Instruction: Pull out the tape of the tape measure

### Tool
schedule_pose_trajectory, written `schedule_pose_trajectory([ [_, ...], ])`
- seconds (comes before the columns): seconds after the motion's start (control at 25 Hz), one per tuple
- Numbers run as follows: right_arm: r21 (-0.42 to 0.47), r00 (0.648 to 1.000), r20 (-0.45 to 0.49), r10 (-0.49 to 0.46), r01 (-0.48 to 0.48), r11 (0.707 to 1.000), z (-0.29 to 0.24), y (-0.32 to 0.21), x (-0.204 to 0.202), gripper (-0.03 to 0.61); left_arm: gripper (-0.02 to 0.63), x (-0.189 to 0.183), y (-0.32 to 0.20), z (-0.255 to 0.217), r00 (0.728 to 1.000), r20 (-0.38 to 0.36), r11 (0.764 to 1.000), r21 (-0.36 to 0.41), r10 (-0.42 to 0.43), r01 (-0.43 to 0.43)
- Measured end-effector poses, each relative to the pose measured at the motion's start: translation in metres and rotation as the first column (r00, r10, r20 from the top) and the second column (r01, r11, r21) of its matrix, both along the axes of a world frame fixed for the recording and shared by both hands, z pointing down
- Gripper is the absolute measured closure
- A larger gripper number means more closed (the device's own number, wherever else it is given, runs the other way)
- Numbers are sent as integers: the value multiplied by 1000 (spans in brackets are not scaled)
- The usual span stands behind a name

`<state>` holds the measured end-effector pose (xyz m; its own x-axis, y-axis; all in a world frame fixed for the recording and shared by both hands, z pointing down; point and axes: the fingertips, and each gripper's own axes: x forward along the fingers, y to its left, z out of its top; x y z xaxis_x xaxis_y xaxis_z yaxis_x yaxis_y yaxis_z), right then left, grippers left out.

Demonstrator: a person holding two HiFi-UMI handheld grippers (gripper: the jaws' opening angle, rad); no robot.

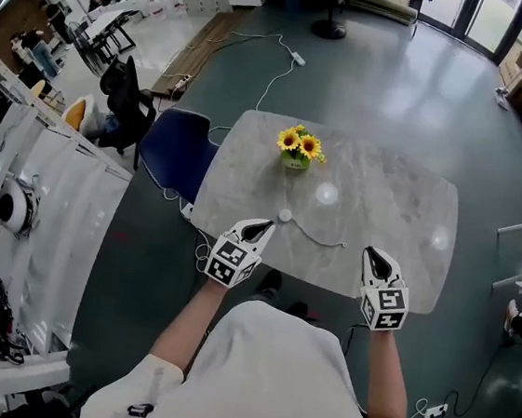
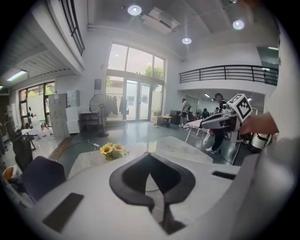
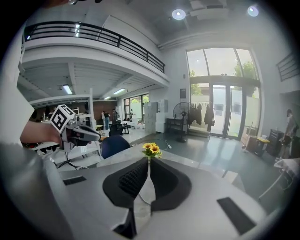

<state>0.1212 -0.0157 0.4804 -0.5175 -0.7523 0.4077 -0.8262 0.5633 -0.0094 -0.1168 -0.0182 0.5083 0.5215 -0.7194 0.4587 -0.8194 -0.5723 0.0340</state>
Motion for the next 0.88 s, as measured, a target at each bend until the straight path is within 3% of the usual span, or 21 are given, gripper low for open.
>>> schedule_pose_trajectory([
  [0.36,59,997,46,-64,61,996,-24,16,7,541,606,8,36,-41,996,-59,995,82,-60,64],
  [0.88,133,996,54,-76,68,989,-49,23,-22,541,606,-30,48,-72,995,-73,985,156,-61,72],
])
